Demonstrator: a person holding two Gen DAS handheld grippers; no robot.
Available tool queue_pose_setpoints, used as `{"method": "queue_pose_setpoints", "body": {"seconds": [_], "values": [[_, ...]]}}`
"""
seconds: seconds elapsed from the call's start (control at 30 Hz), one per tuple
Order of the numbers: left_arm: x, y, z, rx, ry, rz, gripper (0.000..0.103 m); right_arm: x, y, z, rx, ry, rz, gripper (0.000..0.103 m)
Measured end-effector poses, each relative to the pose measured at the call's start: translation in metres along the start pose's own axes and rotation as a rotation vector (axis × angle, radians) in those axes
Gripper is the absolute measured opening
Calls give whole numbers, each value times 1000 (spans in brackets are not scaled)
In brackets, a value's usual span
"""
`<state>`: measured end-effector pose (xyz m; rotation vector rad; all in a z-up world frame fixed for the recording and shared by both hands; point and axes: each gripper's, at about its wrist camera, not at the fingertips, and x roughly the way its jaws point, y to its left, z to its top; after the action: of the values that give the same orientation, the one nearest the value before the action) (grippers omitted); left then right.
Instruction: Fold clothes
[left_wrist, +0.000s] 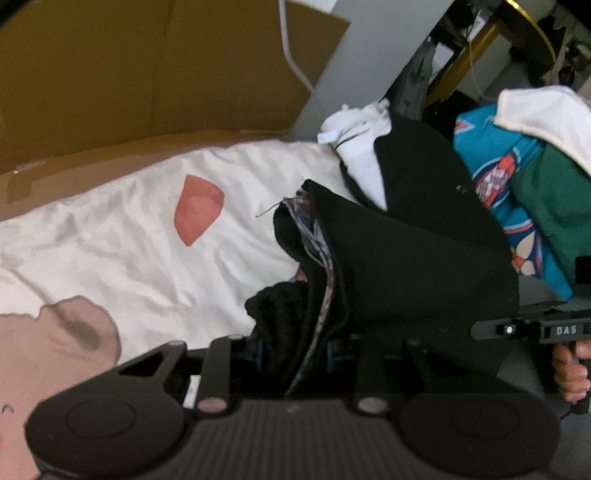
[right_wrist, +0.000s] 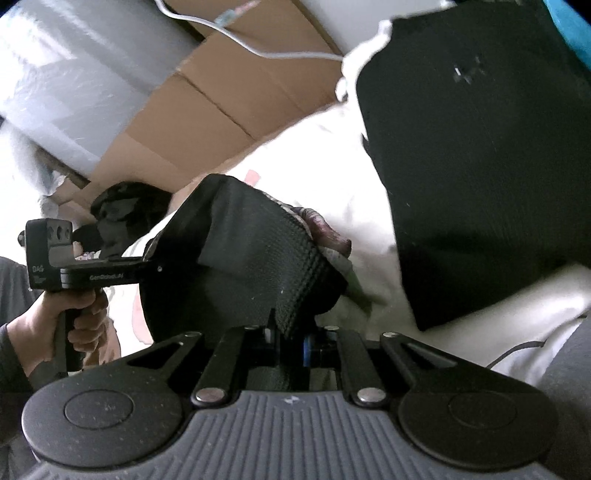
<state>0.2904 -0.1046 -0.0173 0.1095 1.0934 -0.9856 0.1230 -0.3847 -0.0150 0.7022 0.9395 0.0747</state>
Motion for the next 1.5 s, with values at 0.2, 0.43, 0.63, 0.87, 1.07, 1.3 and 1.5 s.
{"method": "queue_pose_setpoints", "body": {"seconds": [0.2, 0.43, 0.63, 0.87, 1.07, 1.3, 1.5], "values": [[-36, -8, -15, 8, -56, 15, 29, -15, 29, -5, -80, -37, 8, 11], [-78, -20, -31, 13, -135, 39, 29, -47, 55, -14, -169, -88, 33, 10], [-117, -24, -47, -26, -234, 38, 28, -66, 77, -17, -229, -142, 84, 10], [-152, -43, -57, -37, -324, 17, 28, -99, 100, -14, -305, -213, 109, 10], [-167, -57, -53, -25, -370, -31, 28, -129, 107, -11, -324, -270, 113, 10], [-173, -85, -37, 13, -388, -47, 28, -157, 104, -9, -338, -327, 118, 10], [-176, -108, -23, 41, -383, -50, 28, -181, 94, -3, -322, -354, 114, 10]]}}
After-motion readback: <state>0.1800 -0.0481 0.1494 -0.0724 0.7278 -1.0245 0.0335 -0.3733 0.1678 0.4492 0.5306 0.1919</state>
